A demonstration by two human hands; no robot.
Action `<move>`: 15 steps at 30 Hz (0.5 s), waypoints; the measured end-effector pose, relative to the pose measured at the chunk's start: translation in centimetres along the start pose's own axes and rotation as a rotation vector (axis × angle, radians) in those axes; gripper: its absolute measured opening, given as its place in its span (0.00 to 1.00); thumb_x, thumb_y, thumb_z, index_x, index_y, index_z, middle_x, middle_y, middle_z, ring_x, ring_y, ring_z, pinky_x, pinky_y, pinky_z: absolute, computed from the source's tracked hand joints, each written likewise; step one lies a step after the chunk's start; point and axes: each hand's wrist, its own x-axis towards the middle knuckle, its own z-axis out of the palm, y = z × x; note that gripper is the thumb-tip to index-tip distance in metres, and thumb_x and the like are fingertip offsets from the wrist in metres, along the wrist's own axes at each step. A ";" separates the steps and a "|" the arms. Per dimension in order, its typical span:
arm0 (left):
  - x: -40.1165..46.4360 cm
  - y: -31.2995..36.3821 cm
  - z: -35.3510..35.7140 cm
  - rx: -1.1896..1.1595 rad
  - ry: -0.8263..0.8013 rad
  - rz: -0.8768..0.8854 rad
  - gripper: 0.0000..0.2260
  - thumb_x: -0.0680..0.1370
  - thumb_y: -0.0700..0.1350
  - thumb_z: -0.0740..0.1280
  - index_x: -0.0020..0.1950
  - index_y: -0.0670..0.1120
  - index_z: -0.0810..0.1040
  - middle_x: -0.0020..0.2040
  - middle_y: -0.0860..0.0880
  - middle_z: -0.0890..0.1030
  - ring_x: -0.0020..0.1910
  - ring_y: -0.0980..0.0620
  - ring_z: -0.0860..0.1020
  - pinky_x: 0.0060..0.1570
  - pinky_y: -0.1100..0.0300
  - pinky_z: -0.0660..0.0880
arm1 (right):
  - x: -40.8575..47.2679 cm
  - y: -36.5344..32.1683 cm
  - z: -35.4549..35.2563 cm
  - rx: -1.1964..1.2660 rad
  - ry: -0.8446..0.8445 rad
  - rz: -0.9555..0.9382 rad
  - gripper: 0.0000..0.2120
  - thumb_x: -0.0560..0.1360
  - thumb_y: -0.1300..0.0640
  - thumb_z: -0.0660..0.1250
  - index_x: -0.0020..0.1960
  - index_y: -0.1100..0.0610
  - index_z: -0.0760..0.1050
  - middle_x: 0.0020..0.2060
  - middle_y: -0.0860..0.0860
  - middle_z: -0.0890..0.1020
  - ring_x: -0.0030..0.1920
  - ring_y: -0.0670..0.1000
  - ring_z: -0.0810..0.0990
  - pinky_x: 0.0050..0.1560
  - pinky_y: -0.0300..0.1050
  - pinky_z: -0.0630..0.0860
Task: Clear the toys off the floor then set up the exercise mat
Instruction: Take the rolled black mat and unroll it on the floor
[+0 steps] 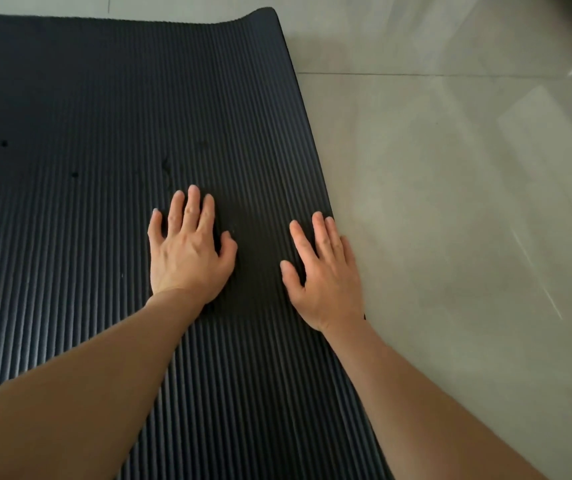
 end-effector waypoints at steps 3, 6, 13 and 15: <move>0.2 -0.2 0.0 -0.021 0.028 0.019 0.27 0.79 0.54 0.51 0.76 0.46 0.53 0.78 0.48 0.49 0.77 0.50 0.45 0.74 0.48 0.42 | -0.9 -0.4 -0.3 -0.045 -0.021 0.013 0.31 0.76 0.39 0.40 0.76 0.49 0.46 0.77 0.55 0.48 0.76 0.54 0.43 0.73 0.51 0.38; -0.6 -0.6 0.0 -0.054 0.045 0.045 0.25 0.80 0.52 0.52 0.76 0.45 0.56 0.78 0.47 0.52 0.77 0.49 0.47 0.75 0.49 0.43 | -6.6 -0.8 -0.1 -0.070 -0.060 0.009 0.32 0.76 0.36 0.40 0.76 0.50 0.43 0.76 0.56 0.46 0.76 0.56 0.43 0.74 0.54 0.39; -5.6 -1.2 -0.2 0.002 -0.051 0.173 0.26 0.81 0.52 0.48 0.77 0.44 0.48 0.78 0.46 0.45 0.77 0.49 0.42 0.75 0.50 0.40 | -17.3 -0.5 0.2 -0.113 -0.090 0.031 0.32 0.76 0.33 0.42 0.75 0.48 0.54 0.74 0.56 0.60 0.74 0.59 0.58 0.72 0.61 0.56; -8.4 -1.4 -0.2 0.019 -0.082 0.180 0.27 0.80 0.54 0.46 0.77 0.45 0.44 0.78 0.47 0.42 0.76 0.50 0.39 0.74 0.51 0.38 | -16.9 -0.7 -0.1 -0.137 -0.097 0.032 0.32 0.76 0.34 0.42 0.75 0.48 0.55 0.74 0.56 0.61 0.73 0.59 0.59 0.69 0.63 0.57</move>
